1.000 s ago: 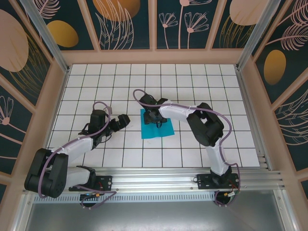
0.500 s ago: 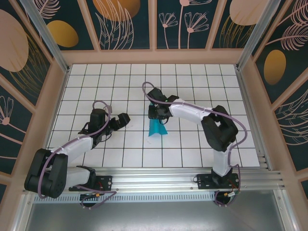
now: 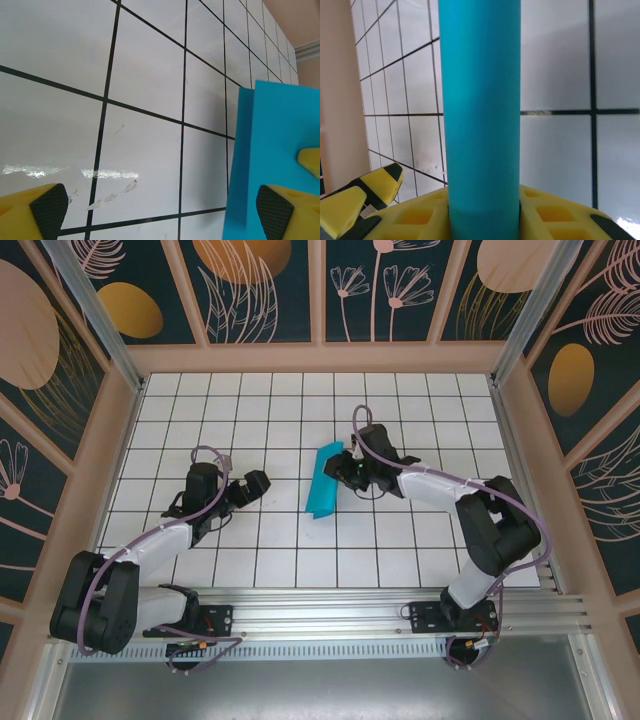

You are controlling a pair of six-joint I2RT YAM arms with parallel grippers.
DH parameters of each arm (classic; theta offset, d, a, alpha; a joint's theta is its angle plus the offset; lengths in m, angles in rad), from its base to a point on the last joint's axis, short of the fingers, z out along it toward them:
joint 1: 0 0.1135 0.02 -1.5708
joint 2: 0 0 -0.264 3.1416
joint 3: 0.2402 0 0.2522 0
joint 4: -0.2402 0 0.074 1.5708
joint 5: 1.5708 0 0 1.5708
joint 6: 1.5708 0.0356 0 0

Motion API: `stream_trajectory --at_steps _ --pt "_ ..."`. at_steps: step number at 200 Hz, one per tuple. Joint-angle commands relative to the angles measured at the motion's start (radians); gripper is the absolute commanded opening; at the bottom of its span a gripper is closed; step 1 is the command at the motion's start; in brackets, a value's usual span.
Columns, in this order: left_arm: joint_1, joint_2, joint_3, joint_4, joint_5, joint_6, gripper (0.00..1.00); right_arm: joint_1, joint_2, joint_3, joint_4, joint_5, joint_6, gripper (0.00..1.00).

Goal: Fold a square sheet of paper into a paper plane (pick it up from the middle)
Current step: Fold the square sheet of paper in half at the center of the table.

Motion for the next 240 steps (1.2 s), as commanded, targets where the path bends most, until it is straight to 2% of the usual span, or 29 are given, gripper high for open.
stream_trajectory --at_steps 1,42,112,187,189,240 --pt "-0.005 -0.018 0.011 0.025 0.031 -0.027 0.99 -0.011 0.003 -0.061 0.115 -0.052 0.074 0.35" --pt "-0.005 -0.014 0.006 0.037 0.064 -0.033 0.98 -0.011 0.024 -0.077 0.011 0.023 -0.024 0.42" --pt "-0.031 0.001 0.045 0.037 0.112 -0.010 0.99 -0.026 0.002 -0.061 -0.191 0.162 -0.172 0.64" --pt "-0.181 0.137 0.177 -0.007 0.070 0.024 0.88 -0.027 -0.021 -0.090 -0.244 0.242 -0.180 0.68" --pt "-0.188 0.141 0.182 -0.007 0.069 0.024 0.87 -0.047 -0.021 -0.091 -0.244 0.244 -0.178 0.68" --pt "-0.284 0.259 0.265 0.010 0.023 0.001 0.85 -0.068 -0.043 -0.157 -0.180 0.261 -0.140 0.70"
